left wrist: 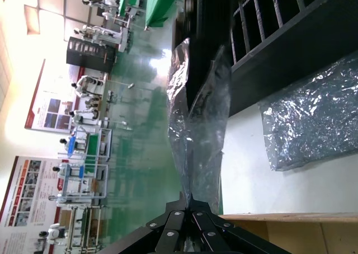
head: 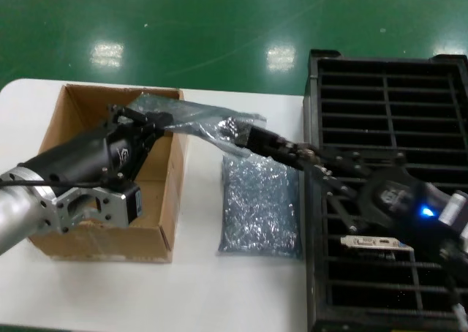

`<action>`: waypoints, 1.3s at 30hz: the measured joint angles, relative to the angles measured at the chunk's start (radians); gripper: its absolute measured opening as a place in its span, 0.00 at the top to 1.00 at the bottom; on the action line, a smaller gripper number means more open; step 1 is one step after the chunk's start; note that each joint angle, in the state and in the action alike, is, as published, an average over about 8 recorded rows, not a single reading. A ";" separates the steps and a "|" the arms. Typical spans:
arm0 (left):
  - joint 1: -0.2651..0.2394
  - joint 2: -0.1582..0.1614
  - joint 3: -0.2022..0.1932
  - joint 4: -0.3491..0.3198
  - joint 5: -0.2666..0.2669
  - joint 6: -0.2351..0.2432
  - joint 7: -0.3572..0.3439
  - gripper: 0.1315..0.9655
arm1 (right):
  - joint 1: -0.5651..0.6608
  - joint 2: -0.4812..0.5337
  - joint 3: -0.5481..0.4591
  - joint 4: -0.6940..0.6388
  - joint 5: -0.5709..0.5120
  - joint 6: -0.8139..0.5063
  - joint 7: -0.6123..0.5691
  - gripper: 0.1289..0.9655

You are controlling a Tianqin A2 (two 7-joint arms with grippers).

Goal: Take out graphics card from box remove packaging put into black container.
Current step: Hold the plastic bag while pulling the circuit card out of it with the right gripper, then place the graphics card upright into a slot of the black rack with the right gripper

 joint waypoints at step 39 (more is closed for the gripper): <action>0.000 0.000 0.000 0.000 0.000 0.000 0.000 0.99 | -0.097 0.301 -0.020 0.211 -0.281 0.240 0.322 0.93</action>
